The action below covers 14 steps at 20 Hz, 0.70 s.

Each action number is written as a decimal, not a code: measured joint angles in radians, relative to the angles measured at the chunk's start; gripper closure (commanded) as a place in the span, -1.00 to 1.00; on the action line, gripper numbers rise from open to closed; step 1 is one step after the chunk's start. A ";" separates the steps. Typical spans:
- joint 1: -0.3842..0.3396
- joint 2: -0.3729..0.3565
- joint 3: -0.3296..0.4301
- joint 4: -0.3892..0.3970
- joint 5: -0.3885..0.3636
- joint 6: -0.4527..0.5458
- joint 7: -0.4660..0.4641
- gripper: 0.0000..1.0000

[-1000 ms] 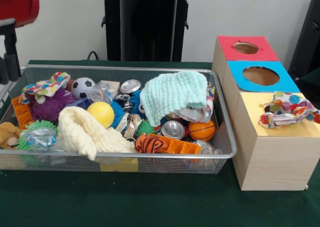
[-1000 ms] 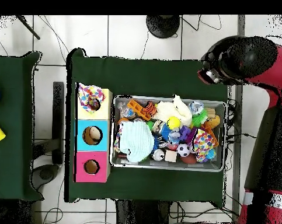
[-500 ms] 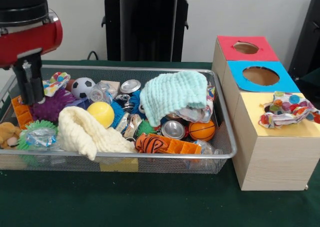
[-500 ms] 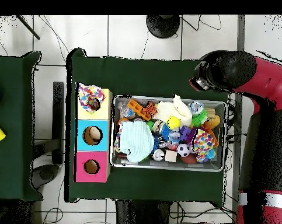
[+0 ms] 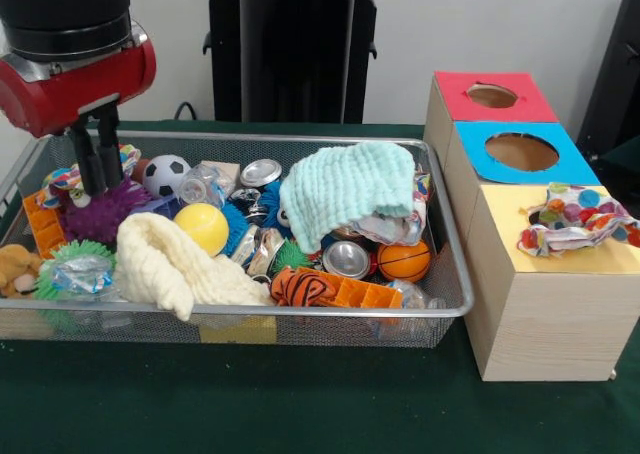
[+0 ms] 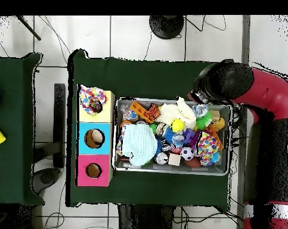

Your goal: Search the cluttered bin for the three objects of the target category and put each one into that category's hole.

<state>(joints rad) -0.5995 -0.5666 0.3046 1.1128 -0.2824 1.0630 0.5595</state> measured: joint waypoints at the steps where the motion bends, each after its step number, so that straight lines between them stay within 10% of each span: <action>1: -0.004 -0.004 0.000 0.010 0.000 0.000 0.000 1.00; 3: -0.019 -0.020 0.000 0.046 -0.001 0.000 0.000 1.00; 4: -0.030 -0.031 -0.004 0.066 -0.003 0.000 0.000 -1.00; 14: -0.049 -0.073 -0.007 0.126 -0.007 0.000 0.000 -1.00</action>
<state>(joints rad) -0.6484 -0.6397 0.2974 1.2384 -0.2896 1.0626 0.5595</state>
